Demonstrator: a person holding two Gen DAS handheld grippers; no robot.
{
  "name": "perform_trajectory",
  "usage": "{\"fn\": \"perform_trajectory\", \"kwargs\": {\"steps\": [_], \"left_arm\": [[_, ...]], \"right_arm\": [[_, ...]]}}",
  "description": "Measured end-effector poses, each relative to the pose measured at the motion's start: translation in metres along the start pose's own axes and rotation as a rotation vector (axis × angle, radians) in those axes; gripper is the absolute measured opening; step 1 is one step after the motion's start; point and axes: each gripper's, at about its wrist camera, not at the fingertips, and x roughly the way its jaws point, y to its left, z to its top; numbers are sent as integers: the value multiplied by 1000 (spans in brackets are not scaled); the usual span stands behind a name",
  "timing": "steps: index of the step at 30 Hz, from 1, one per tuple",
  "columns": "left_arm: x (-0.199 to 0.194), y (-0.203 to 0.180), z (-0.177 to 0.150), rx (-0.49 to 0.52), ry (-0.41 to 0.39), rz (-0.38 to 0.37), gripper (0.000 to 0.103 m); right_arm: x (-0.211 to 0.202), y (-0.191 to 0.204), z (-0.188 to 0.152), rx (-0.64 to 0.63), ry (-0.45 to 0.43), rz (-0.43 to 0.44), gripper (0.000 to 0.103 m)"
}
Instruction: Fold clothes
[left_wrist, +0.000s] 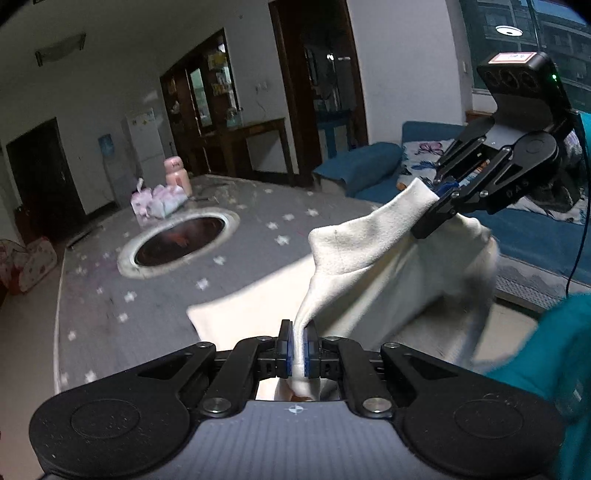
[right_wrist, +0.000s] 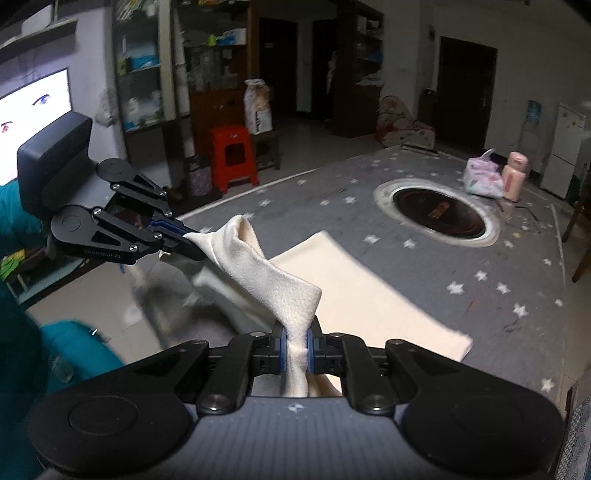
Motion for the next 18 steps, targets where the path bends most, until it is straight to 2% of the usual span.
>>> {"fn": "perform_trajectory", "kwargs": {"steps": [3,8,12,14,16,17,18], "left_arm": [[24,16,14,17,1,19,6],[84,46,27,5,58,25,6],[140,65,22,-50,120,45,6],[163,72,15,-73,156,59,6],[177,75,9,-91,178,76,8],[181,77,6,-98,178,83,10],[182,78,5,-109,175,85,11]], "right_arm": [[13,-23,15,15,0,-10,9],[52,-67,31,45,24,-32,9],[97,-99,29,92,77,-62,9],[124,-117,22,154,106,-84,10],[144,-128,13,191,122,-95,11],[148,-130,10,203,120,-112,17],[153,-134,6,227,123,-131,17]]}}
